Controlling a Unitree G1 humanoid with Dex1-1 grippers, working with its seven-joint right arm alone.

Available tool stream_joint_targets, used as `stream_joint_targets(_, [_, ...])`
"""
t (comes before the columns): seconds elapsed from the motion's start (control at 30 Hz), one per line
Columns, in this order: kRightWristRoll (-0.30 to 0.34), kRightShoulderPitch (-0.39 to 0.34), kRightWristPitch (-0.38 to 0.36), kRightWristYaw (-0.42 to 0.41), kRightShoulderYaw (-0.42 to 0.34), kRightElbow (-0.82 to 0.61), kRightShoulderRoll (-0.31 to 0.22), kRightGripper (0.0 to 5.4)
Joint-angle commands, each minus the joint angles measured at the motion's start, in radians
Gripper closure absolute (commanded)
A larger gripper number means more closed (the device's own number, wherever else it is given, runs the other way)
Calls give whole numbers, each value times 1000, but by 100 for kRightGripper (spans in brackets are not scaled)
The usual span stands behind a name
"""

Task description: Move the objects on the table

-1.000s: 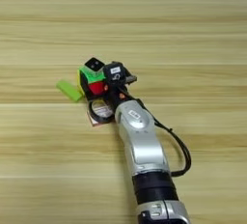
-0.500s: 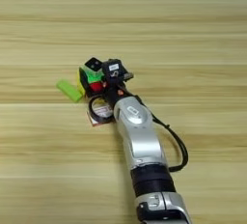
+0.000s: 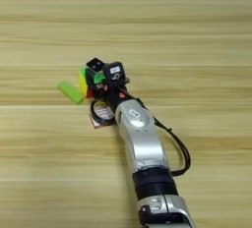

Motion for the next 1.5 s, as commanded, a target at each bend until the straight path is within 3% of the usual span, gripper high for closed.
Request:
stream_joint_targets(0.03, [16,-76,-37,0,-4,-41,-7,270])
stream_joint_targets(0.13, [16,-73,-38,1,-2,-44,-5,292])
stream_joint_targets(0.6, [19,-68,-43,-4,-3,-51,-8,293])
stream_joint_targets(1.5, [58,-35,-75,-55,-168,20,-90,293])
